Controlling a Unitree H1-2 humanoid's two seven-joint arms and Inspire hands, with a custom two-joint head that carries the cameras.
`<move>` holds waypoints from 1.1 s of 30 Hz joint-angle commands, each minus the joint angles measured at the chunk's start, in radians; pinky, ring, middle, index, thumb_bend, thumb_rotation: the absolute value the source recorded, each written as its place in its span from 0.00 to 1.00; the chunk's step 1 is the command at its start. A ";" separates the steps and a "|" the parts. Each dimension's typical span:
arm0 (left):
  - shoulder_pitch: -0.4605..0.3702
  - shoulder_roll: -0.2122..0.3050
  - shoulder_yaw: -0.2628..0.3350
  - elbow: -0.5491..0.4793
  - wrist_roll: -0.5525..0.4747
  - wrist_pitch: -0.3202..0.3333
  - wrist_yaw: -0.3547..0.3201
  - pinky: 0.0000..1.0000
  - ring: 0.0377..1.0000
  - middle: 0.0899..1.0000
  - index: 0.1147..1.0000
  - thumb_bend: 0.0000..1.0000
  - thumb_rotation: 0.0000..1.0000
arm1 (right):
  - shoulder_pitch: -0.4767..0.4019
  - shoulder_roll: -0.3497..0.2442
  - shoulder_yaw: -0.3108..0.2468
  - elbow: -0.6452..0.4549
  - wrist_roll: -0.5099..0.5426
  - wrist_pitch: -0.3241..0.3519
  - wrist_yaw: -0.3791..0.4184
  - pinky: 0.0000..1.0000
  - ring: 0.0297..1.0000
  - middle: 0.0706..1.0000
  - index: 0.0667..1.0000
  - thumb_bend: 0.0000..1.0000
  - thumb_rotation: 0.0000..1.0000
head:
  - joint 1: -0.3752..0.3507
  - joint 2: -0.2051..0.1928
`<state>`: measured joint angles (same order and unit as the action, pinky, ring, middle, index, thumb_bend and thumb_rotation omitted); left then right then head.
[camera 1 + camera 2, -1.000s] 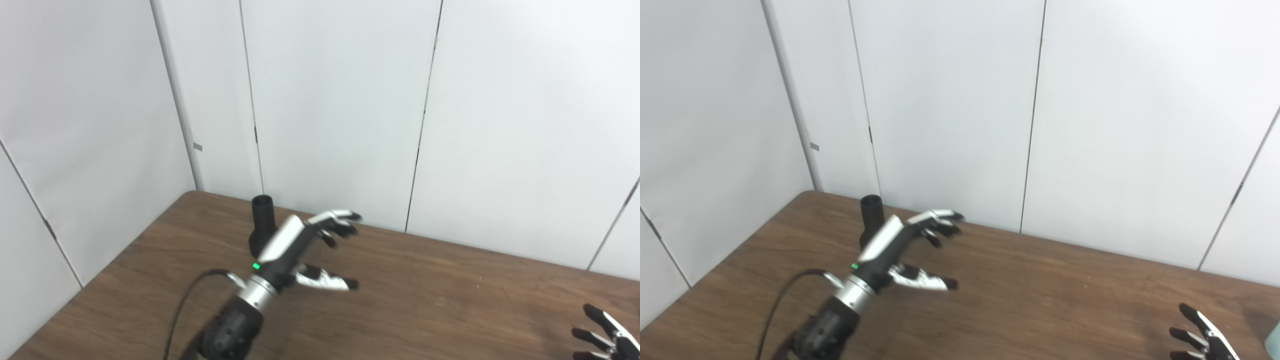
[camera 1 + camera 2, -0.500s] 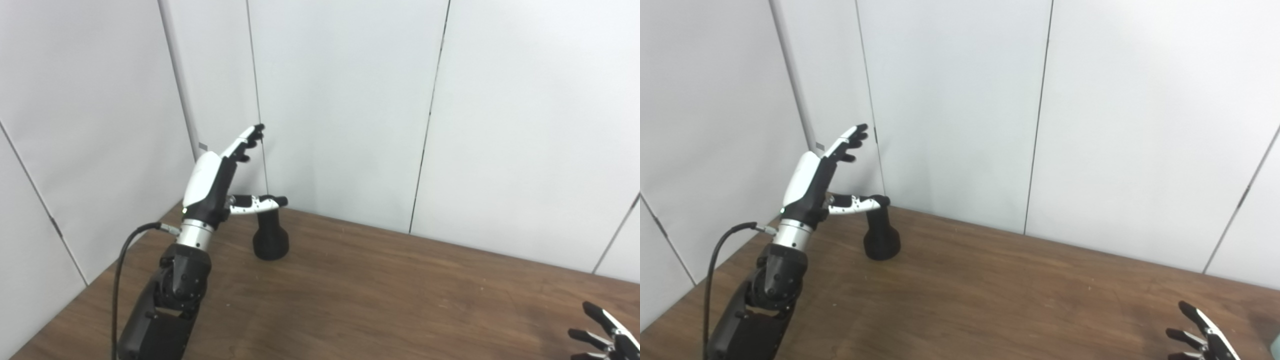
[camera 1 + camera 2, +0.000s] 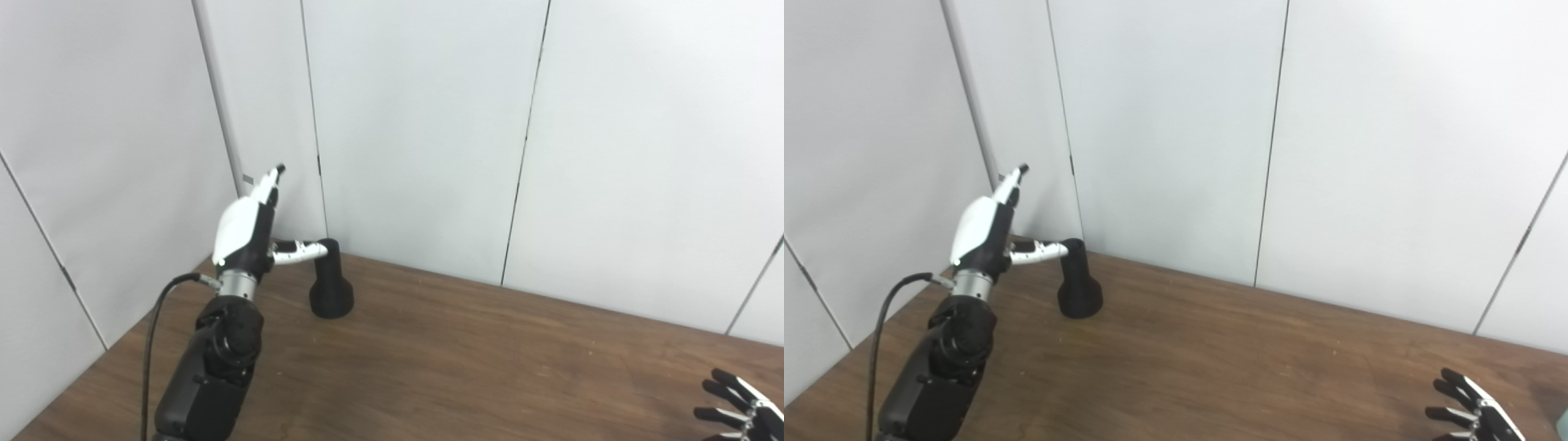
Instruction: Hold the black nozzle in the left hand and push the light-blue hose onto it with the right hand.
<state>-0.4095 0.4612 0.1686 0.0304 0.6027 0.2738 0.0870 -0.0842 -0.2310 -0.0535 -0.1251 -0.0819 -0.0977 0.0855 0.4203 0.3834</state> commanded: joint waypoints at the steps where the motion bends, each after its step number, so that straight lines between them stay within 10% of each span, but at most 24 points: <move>1: -0.038 0.046 -0.007 0.006 0.036 0.037 0.008 1.00 1.00 1.00 0.93 1.00 0.37 | -0.025 -0.012 -0.011 -0.035 0.018 -0.009 0.002 0.50 0.68 0.81 0.82 0.60 0.00 | -0.002 0.000; 10: -0.053 0.054 -0.065 0.070 0.025 0.168 -0.059 1.00 1.00 1.00 0.98 1.00 0.38 | -0.023 -0.017 -0.013 -0.041 0.015 -0.001 0.001 0.49 0.68 0.80 0.79 0.60 0.00 | -0.003 0.013; 33: -0.049 0.051 -0.178 0.216 -0.026 0.167 -0.077 1.00 1.00 0.96 0.95 1.00 0.40 | -0.010 -0.013 -0.016 -0.071 0.022 0.031 0.004 0.48 0.68 0.82 0.78 0.58 0.00 | -0.007 0.040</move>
<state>-0.4271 0.4881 -0.0093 0.2544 0.5777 0.4574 -0.0001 -0.0758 -0.2323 -0.0606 -0.1594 -0.0729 -0.0563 0.0883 0.4142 0.4203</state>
